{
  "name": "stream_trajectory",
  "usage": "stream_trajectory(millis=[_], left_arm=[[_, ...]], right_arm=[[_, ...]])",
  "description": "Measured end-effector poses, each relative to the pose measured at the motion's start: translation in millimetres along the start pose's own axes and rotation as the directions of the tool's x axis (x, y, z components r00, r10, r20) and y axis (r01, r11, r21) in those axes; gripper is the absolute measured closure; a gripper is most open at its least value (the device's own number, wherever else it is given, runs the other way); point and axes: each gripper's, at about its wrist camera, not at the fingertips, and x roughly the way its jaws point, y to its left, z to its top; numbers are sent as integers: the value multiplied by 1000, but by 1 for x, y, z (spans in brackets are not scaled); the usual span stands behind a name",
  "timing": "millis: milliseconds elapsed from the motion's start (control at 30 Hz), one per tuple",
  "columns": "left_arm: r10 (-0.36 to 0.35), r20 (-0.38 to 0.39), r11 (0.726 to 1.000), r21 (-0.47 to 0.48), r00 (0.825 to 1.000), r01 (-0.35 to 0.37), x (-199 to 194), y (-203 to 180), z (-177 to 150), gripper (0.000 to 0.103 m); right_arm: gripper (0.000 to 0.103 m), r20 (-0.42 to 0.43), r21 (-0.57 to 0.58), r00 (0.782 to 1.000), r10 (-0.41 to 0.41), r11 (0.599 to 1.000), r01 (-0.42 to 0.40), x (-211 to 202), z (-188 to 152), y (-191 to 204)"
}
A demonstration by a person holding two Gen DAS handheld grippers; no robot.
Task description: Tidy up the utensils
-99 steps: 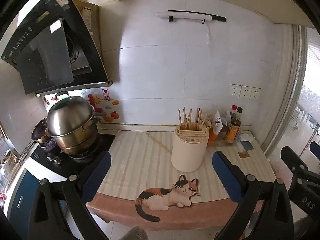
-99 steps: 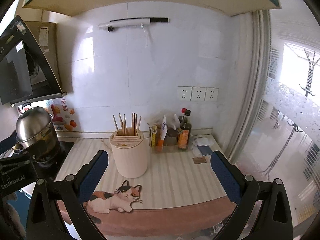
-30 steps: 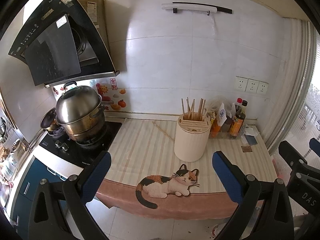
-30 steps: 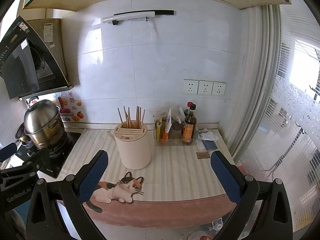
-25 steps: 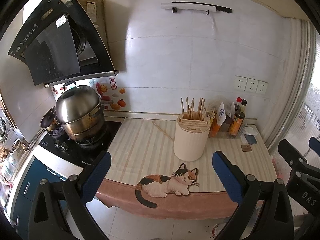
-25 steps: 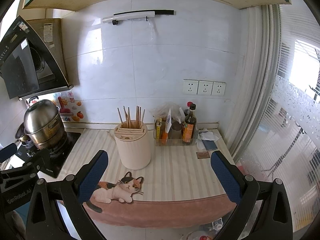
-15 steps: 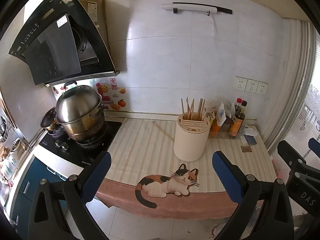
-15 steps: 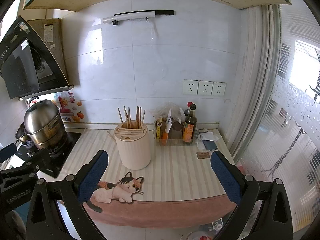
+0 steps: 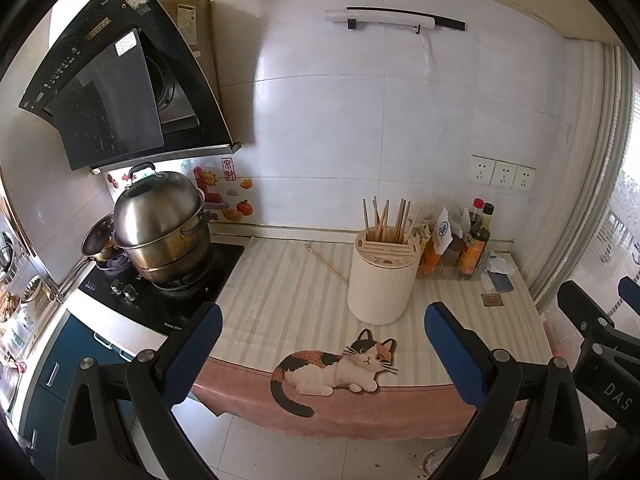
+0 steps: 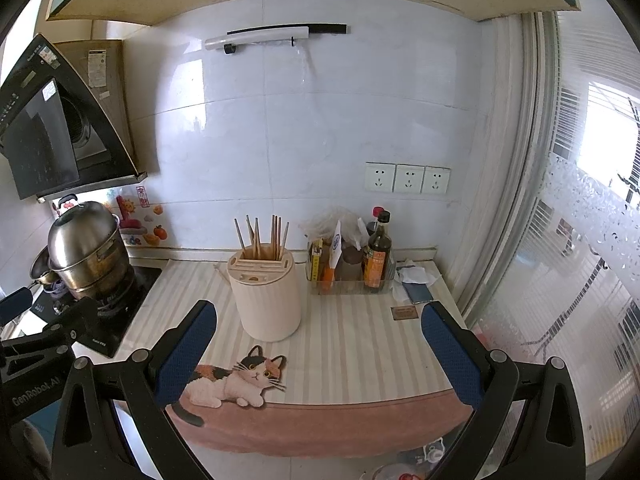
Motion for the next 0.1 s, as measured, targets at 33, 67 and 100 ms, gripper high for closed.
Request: stream_trajectory(millis=[33,67,100], left_arm=[[2,1,1000,2,1000,-2,0,0,0,0],[1,1,1000,1,1000,-1,-1,-1,1,0],[-4,-1,1000,-1,1000,4,-1,-1,1,0]], right_arm=[[0,1,0,1000,-1,1000,1,0,0,0],[0,1,-1,1000,-2,1000,2,0,0,0],[0,0,-2,1000,-2,1000,2,0,0,0]])
